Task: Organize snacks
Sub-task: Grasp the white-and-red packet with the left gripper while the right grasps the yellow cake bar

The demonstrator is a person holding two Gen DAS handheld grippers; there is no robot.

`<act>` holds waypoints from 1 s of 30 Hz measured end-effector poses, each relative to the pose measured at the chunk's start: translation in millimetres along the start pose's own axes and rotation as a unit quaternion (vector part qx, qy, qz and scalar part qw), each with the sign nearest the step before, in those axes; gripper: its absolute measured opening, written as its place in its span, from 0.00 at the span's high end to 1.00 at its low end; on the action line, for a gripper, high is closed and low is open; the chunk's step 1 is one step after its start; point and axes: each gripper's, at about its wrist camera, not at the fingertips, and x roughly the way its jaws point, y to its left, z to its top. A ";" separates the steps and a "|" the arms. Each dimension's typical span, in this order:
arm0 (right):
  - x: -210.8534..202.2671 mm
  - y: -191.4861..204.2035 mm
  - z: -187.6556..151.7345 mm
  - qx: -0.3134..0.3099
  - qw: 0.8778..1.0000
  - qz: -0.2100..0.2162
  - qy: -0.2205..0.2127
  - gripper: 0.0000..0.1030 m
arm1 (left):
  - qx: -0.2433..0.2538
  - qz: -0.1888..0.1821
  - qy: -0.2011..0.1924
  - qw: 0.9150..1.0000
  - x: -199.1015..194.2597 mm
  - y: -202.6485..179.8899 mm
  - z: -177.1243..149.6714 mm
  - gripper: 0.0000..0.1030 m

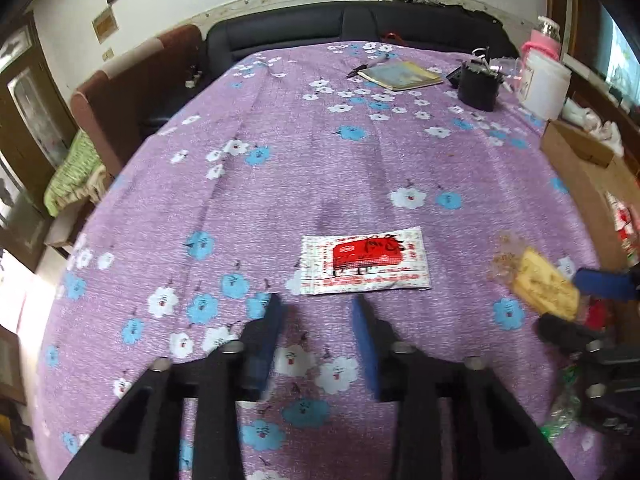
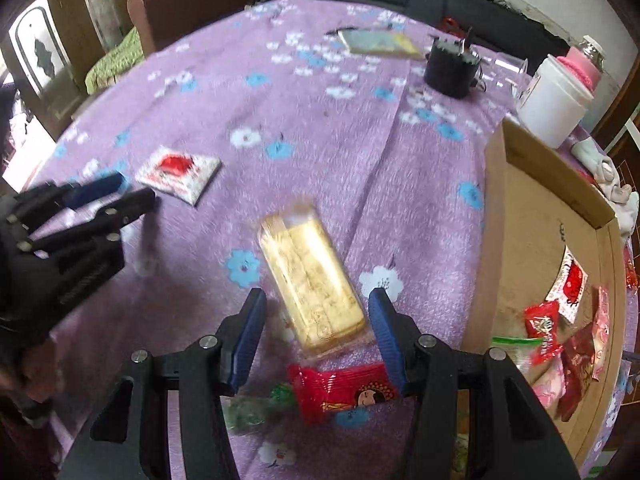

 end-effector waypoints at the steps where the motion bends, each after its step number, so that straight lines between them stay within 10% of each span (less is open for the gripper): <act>1: 0.0 -1.2 -0.9 0.007 1.000 0.003 -0.008 0.63 | -0.006 -0.010 0.001 1.000 -0.1 1.7 1.1 0.39; 17: -42.1 -38.0 -30.0 0.155 0.976 0.102 -0.113 0.68 | 0.005 -0.001 -0.024 1.000 -19.5 15.5 37.6 0.33; 30: -40.4 -45.5 -33.3 0.158 0.975 0.107 -0.113 0.68 | 0.030 -0.118 0.059 0.991 33.0 19.2 46.1 0.31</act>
